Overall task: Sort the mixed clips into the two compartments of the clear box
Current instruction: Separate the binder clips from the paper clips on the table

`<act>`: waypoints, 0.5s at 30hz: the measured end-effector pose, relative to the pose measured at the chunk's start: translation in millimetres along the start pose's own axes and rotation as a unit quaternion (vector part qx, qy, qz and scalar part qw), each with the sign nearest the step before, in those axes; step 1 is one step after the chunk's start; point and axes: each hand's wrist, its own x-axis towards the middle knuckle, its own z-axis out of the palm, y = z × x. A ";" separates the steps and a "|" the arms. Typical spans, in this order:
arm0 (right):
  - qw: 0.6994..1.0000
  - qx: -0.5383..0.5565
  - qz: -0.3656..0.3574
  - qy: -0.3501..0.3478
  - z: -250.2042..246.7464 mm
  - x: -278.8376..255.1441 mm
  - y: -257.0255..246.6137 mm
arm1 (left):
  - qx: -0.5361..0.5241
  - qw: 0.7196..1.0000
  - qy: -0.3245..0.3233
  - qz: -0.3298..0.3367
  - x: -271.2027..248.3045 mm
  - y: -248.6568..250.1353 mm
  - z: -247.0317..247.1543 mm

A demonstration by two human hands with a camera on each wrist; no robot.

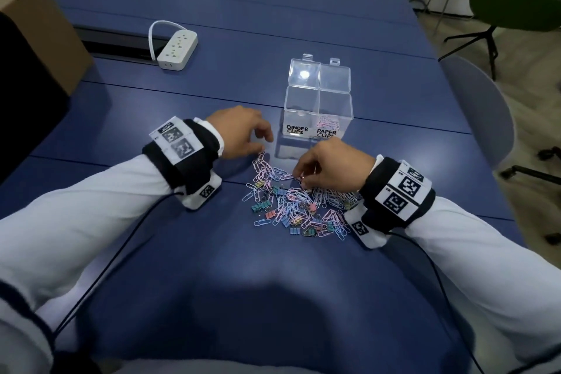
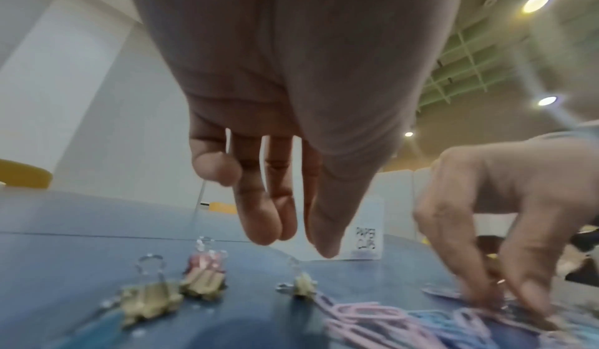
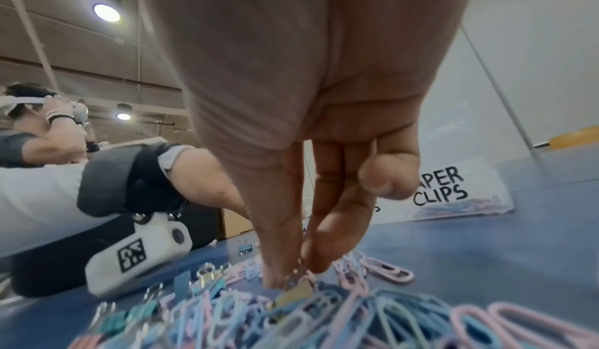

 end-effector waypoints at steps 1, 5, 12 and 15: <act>1.000 0.010 0.000 0.007 -2.1 0.6 -0.6 | 0.010 1.000 -0.006 -0.007 3.7 -2.8 -1.7; 0.997 0.046 0.002 0.062 -10.6 10.6 -7.4 | 0.022 0.998 -0.041 -0.034 10.4 -9.3 -4.4; 0.993 0.067 0.034 0.091 -9.0 50.0 -17.3 | 0.046 0.996 0.013 -0.076 0.1 -17.7 -11.5; 0.993 0.063 0.027 0.095 -10.0 44.4 -18.4 | 0.041 0.999 0.011 -0.031 -15.8 -5.9 -11.3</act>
